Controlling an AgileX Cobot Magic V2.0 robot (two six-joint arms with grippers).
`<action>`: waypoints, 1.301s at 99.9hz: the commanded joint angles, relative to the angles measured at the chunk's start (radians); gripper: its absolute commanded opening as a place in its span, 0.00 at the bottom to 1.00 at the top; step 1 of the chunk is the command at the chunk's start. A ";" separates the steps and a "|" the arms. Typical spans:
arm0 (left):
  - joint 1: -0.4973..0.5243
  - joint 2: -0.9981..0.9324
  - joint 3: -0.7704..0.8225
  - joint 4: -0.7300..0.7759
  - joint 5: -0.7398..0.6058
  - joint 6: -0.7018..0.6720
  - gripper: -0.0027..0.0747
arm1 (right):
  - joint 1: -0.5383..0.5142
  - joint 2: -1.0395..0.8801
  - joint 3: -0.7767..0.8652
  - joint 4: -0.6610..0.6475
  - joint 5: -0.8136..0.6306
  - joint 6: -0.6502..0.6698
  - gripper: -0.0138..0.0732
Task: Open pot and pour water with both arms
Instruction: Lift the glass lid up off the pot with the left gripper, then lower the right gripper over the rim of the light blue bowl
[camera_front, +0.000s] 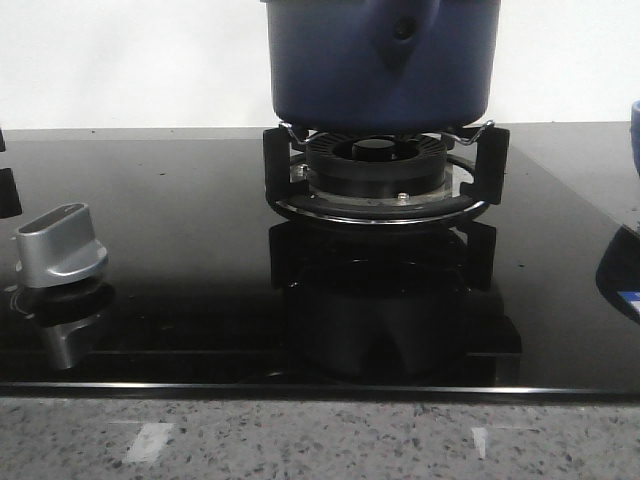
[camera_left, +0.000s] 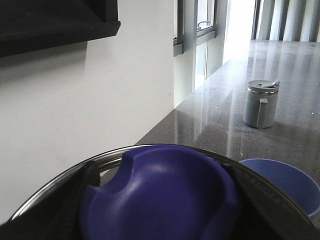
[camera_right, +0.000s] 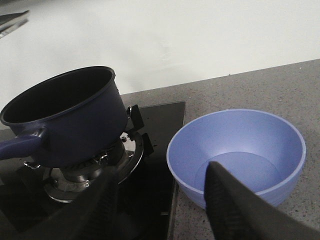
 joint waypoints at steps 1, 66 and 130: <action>0.027 -0.090 -0.001 -0.065 0.043 -0.022 0.35 | -0.005 0.020 -0.031 0.017 -0.071 -0.010 0.57; 0.159 -0.288 0.305 -0.074 0.034 0.016 0.38 | -0.005 0.020 -0.031 0.026 -0.071 -0.010 0.57; 0.159 -0.288 0.305 -0.078 0.039 0.016 0.43 | -0.005 0.020 -0.031 0.041 -0.035 -0.010 0.57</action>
